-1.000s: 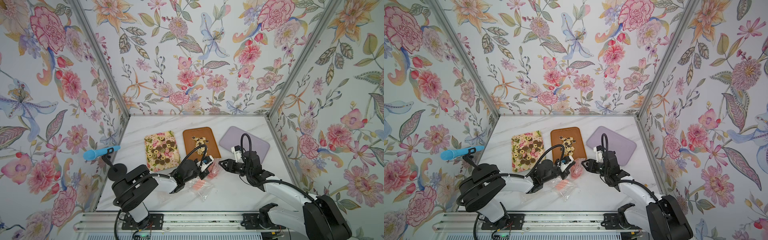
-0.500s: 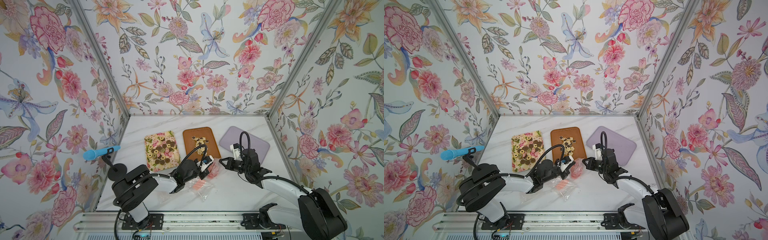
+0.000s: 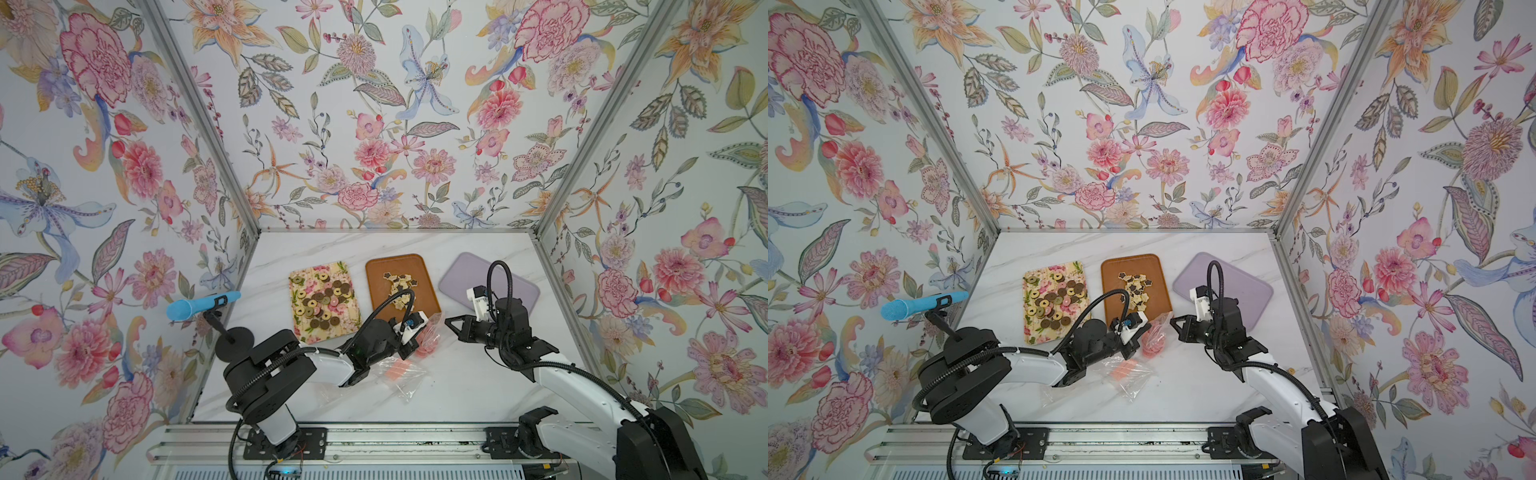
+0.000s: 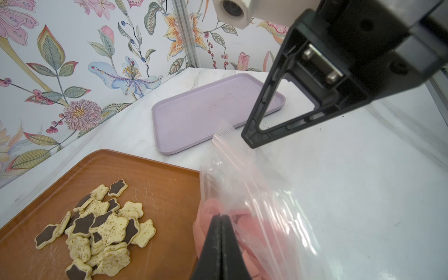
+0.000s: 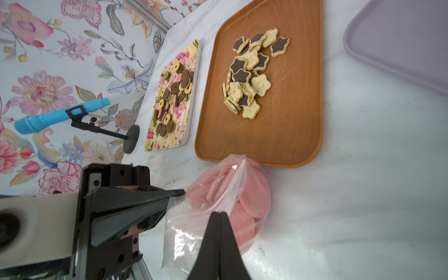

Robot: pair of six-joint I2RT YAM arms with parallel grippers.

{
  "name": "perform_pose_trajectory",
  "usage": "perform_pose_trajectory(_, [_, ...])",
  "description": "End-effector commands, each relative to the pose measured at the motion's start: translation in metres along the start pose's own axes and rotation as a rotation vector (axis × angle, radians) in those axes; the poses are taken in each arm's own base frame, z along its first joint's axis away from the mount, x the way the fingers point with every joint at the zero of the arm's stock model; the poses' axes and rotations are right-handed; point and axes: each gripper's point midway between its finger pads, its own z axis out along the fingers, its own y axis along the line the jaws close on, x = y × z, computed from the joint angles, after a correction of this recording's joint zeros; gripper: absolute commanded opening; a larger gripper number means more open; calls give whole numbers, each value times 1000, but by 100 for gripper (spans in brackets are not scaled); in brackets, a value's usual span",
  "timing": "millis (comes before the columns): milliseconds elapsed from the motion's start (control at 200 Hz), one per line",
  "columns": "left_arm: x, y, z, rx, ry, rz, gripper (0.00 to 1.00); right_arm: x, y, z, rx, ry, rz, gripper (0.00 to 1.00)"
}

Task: Pour cookies out of the ziploc bag
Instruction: Adjust the ziploc bag at the center of the board.

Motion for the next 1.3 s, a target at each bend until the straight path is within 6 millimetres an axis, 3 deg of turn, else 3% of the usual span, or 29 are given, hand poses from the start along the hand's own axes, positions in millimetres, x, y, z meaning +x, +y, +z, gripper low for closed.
perform_pose_trajectory(0, [-16, -1, -1, 18, -35, 28, 0, 11, 5, -5, -26, 122, -121, 0])
perform_pose_trajectory(110, [-18, -4, -1, 42, -30, 37, 0, 12, 0, -7, -8, 189, -149, 0])
perform_pose_trajectory(285, [-28, -4, -4, 63, -55, 17, 0, -2, -5, -15, 40, 134, -189, 0])
perform_pose_trajectory(616, [-44, -13, -4, 147, -95, -20, 0, 3, -18, -25, 140, 211, -309, 0])
perform_pose_trajectory(761, [-48, -12, -2, 147, -102, -25, 0, -11, -21, -30, 204, 183, -316, 0])
perform_pose_trajectory(826, [-48, -12, -1, 146, -104, -25, 0, -18, -11, -35, 185, 142, -311, 6])
perform_pose_trajectory(891, [-47, -12, -1, 142, -105, -27, 0, -27, 2, -40, 147, 81, -299, 24])
perform_pose_trajectory(971, [-46, -12, 0, 135, -106, -24, 0, -29, 20, -41, 45, 25, -264, 37])
perform_pose_trajectory(1066, [-46, -13, 2, 131, -109, -23, 0, -24, 30, -33, -62, 30, -195, 39])
perform_pose_trajectory(1297, [-47, -14, 2, 127, -108, -14, 0, -13, 26, -13, -106, 79, -114, 38])
